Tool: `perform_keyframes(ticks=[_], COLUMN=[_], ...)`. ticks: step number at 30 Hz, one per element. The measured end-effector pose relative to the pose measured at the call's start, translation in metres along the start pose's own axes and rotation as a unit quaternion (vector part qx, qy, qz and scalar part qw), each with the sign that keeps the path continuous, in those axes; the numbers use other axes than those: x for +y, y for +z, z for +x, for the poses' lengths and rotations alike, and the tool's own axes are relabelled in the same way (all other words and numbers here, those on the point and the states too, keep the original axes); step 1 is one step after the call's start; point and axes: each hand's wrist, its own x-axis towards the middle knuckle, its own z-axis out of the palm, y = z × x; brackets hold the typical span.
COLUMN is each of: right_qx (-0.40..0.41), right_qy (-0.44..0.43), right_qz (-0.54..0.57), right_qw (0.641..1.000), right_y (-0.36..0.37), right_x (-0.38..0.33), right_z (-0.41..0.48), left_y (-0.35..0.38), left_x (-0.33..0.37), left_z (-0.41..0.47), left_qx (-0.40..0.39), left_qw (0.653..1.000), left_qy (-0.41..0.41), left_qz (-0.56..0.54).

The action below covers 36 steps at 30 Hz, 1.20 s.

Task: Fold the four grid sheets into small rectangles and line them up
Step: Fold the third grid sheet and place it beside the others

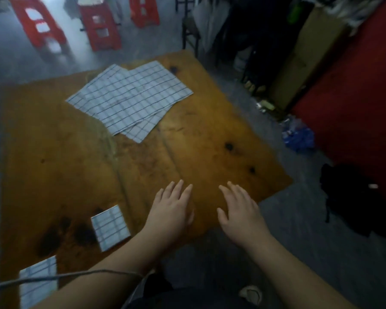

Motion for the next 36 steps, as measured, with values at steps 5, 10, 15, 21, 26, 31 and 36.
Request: perform_keyframes(ticks=[5, 10, 15, 21, 26, 31, 36], right_qx=[0.058, 0.132, 0.151, 0.162, 0.151, 0.126, 0.102], right_qy=[0.038, 0.115, 0.161, 0.197, 0.194, 0.201, 0.159], right_qz=[0.010, 0.029, 0.038, 0.043, 0.021, 0.018, 0.013], right_qw=[0.998, 0.984, 0.975, 0.966, 0.969, 0.971, 0.982], right_y=[-0.052, -0.108, -0.154, -0.195, -0.233, -0.285, -0.332], right_x=[0.134, 0.269, 0.357, 0.442, 0.508, 0.555, 0.574], right_z=[-0.040, -0.081, -0.083, -0.025, 0.070, 0.181, 0.288], left_y=[0.002, 0.005, 0.004, 0.016, 0.027, 0.012, -0.032], left_x=[0.147, 0.303, 0.394, 0.468, 0.506, 0.522, 0.514], left_z=[0.049, 0.095, 0.146, 0.248, 0.362, 0.494, 0.594], left_qx=[0.007, 0.024, -0.004, -0.020, -0.025, -0.020, -0.003], left_qw=[0.998, 0.990, 0.984, 0.979, 0.982, 0.988, 0.995], left_qy=[0.061, 0.135, 0.175, 0.197, 0.183, 0.156, 0.104], left_qz=[0.000, 0.009, 0.044, 0.043, 0.026, -0.004, -0.007])
